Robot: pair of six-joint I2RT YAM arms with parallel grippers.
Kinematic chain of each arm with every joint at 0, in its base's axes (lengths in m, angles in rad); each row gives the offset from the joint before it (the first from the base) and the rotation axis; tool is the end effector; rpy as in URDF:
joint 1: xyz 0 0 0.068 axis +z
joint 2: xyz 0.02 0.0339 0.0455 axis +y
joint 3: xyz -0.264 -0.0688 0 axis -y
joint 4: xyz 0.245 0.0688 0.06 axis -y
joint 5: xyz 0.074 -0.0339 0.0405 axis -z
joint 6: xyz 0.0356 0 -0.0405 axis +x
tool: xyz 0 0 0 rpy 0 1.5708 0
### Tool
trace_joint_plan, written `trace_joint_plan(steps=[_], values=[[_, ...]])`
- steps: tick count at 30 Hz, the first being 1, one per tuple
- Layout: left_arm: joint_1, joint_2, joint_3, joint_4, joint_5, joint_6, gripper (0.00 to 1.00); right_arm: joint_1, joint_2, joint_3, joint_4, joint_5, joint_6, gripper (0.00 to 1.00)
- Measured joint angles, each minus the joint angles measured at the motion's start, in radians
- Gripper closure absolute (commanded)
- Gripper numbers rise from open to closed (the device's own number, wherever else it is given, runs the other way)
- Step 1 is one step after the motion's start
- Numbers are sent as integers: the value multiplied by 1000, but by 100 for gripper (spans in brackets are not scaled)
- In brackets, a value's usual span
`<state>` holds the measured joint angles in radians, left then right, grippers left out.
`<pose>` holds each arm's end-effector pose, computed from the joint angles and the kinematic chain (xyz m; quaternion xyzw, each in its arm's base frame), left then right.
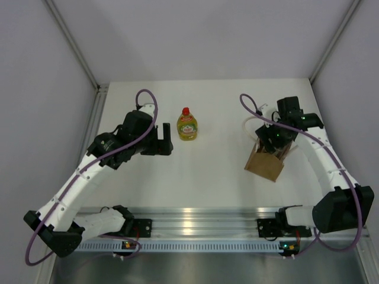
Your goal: Take the personal care products out of the canvas bag
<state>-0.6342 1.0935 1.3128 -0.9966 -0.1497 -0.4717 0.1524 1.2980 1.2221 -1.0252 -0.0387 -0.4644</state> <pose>0.1664 -0.1158 0.3833 0.0458 0.9191 -0.1437 0.3641 0.2442 0.0389 0.3113 -0.2994 0.9251 -0.0176 0.2327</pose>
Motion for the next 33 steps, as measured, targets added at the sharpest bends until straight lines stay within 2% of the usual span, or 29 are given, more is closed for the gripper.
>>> trace_joint_plan(steps=[8, 18, 27, 30, 31, 33], values=[[0, 0, 0, 0, 0, 1, 2, -8, 32, -4, 8, -35, -15, 39], [0, 0, 0, 0, 0, 3, 2, -14, 80, -6, 11, -56, -3, 39], [0, 4, 0, 0, -1, 3, 2, -15, 80, -78, 65, -52, 34, 40], [0, 5, 0, 0, -1, 3, 2, -16, 71, -111, 80, -42, 50, 48], [0, 5, 0, 0, -1, 3, 2, -16, 64, -117, 84, -37, 55, 55], [0, 5, 0, 0, -1, 3, 2, -18, 55, -127, 96, -25, 68, 62]])
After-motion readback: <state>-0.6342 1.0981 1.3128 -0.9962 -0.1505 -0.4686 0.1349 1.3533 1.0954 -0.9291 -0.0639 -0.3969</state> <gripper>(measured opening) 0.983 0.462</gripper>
